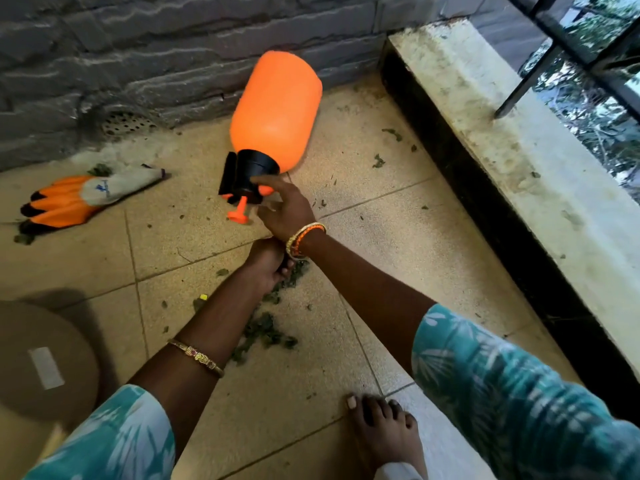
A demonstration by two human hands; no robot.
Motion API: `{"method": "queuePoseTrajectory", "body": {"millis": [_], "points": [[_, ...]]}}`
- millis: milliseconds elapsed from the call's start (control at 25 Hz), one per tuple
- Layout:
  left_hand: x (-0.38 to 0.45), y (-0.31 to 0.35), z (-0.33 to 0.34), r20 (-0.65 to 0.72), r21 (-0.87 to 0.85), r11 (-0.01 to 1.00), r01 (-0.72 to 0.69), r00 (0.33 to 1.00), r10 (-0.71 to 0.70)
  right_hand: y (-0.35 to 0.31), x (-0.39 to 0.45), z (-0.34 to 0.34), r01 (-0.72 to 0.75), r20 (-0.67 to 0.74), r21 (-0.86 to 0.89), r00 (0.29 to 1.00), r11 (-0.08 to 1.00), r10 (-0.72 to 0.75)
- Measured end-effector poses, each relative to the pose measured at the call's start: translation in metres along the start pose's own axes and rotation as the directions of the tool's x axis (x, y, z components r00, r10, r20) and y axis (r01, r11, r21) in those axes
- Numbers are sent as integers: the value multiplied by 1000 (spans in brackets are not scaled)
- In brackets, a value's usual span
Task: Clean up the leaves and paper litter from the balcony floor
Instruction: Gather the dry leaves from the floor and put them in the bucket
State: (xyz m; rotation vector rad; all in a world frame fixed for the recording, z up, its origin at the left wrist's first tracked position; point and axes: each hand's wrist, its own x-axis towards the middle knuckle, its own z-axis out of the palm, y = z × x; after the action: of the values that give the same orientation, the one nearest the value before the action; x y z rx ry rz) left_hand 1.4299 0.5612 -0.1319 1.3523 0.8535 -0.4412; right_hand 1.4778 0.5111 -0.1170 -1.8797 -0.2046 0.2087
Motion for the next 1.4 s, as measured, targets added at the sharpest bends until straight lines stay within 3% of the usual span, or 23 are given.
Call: {"method": "queuePoseTrajectory", "body": {"millis": [80,120,240,320,440,600,680,800,880,1000,1080,1200,1280,1360,1400], "points": [[1,0,5,38,-4,1000,18,999,-17,7,-1,-17,17,130,59,991,998,-24],[-1,0,9,78,-9,999,33,996,-32,12,3,-33,15,84,27,996,1000,-18],[-4,5,19,210,33,999,33,977,-39,43,38,-106,-90,-269,-248,963,964,20],[-1,16,26,236,76,997,-3,972,-15,67,68,-156,-223,-351,-434,934,873,65],[9,37,32,230,132,991,-37,973,5,90,111,-188,-321,-264,-581,944,748,200],[25,49,35,217,159,987,-15,976,-20,104,142,-188,-305,-149,-739,944,601,295],[31,48,36,194,119,993,9,980,-32,111,142,-182,-219,-101,-788,968,575,231],[35,43,39,205,68,997,23,978,-36,121,114,-169,5,-56,-754,996,656,-72],[36,38,43,216,37,999,32,976,-40,127,84,-158,93,-74,-747,972,659,-221],[35,34,49,213,22,999,42,976,-45,138,42,-149,219,-51,-799,904,560,-425],[33,33,54,209,17,998,54,976,-56,139,29,-149,199,-28,-829,918,523,-394],[31,34,59,193,-2,997,76,978,-74,126,41,-152,101,-7,-864,977,494,-212],[26,34,63,197,0,997,83,977,-81,112,44,-155,-7,-67,-831,994,556,-89],[18,32,66,210,-7,994,106,972,-102,90,30,-150,-108,-167,-687,986,719,-11],[13,29,67,220,-11,992,123,968,-118,77,15,-143,-85,-171,-589,985,804,-21]]}}
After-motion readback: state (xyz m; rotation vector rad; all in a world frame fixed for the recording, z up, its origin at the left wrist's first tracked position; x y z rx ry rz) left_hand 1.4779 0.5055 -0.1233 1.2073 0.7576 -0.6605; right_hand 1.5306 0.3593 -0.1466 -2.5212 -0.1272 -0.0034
